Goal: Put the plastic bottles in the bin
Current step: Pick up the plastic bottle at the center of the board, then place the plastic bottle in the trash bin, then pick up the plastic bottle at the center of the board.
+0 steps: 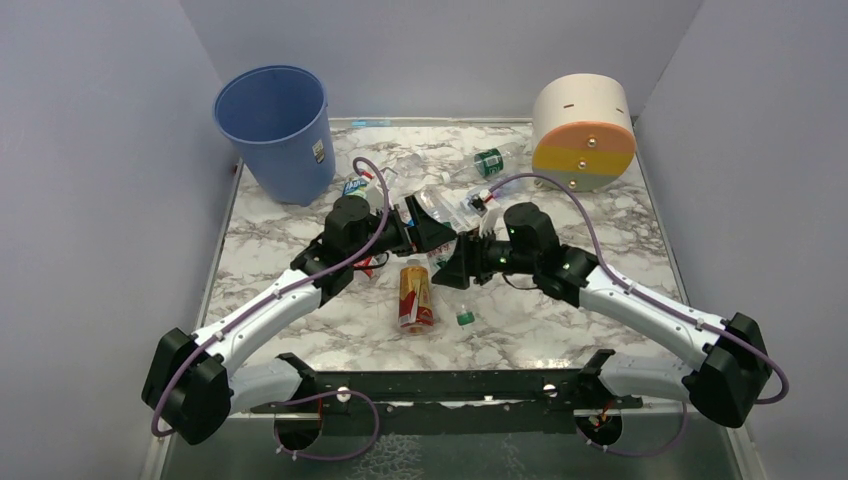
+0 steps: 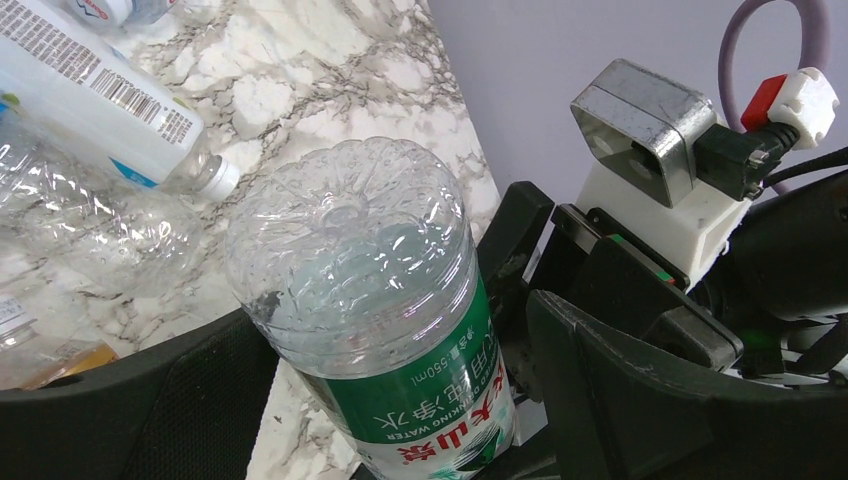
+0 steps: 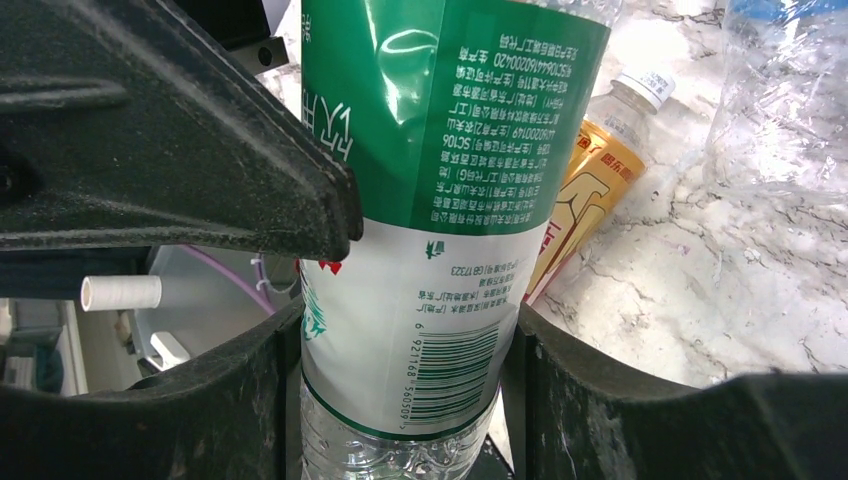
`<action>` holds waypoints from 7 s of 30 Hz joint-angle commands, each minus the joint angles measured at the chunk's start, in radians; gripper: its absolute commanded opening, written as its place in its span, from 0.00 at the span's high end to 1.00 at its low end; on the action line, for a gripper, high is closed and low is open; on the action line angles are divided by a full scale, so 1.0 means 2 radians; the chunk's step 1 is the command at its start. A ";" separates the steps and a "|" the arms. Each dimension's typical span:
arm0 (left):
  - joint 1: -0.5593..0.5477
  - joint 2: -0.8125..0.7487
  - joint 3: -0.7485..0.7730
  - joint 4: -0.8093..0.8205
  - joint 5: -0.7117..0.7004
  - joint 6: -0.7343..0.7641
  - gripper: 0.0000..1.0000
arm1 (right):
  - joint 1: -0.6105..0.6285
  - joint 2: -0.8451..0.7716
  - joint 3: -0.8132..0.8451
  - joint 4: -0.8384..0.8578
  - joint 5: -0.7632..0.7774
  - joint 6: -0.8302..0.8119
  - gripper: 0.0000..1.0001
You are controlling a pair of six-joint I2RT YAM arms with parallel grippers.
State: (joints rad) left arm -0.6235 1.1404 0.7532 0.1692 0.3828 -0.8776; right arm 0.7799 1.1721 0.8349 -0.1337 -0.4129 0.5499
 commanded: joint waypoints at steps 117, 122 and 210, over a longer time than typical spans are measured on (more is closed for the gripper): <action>0.525 0.161 0.367 0.082 0.108 -0.001 0.45 | 0.011 -0.101 -0.021 -0.084 0.028 0.026 0.01; 0.526 0.186 0.371 0.103 0.061 0.035 0.45 | 0.011 -0.085 -0.025 -0.072 0.018 0.024 0.01; 0.221 -0.129 -0.089 -0.102 0.088 0.080 0.01 | -0.043 0.051 0.141 -0.166 0.182 -0.030 0.01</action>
State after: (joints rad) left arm -0.1711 0.9310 0.5739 -0.0162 0.6029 -0.7422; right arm 0.7506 1.2110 1.0687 -0.4084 -0.1215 0.5236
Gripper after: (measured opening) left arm 0.992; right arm 0.994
